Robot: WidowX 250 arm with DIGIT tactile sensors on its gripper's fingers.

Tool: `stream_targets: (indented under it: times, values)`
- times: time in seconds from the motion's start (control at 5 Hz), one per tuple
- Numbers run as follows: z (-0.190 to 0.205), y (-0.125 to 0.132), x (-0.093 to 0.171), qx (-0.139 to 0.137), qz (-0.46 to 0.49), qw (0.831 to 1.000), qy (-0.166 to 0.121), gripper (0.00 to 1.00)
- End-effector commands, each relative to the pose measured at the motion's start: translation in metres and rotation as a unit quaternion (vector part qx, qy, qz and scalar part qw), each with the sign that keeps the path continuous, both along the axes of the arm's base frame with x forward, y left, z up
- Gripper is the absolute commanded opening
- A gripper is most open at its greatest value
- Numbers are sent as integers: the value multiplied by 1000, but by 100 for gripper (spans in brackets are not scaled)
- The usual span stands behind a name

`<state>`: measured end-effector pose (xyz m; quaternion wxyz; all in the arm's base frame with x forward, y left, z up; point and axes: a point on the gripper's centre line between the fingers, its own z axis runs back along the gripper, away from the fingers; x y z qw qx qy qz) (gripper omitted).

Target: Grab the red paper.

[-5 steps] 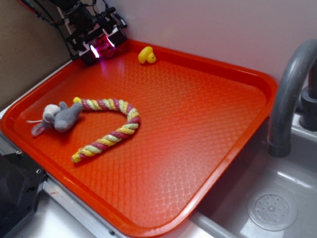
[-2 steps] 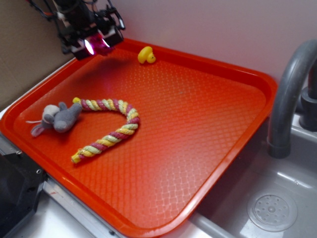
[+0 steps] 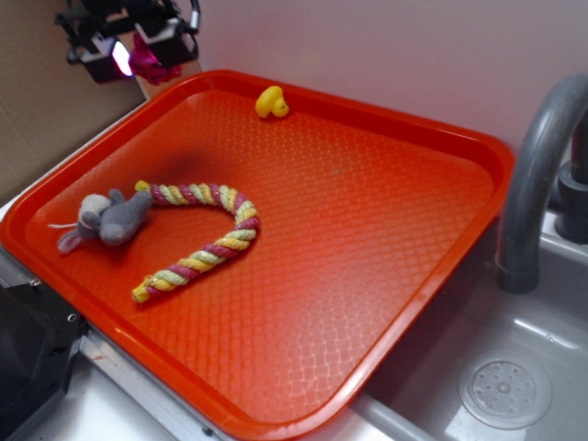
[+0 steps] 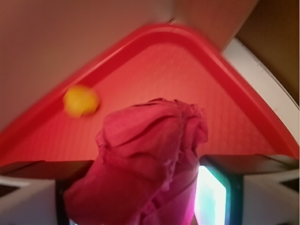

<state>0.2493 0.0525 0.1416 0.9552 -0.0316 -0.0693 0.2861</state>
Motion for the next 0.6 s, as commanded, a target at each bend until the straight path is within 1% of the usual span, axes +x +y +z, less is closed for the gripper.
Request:
stream_targets:
  times: [0.0, 0.2, 0.4]
  values:
    - [62, -13, -20, -25, -144, 988, 54, 0]
    - [79, -30, -37, -11, -174, 984, 32, 0]
    - [81, -41, -41, -32, -253, 966, 30, 0]
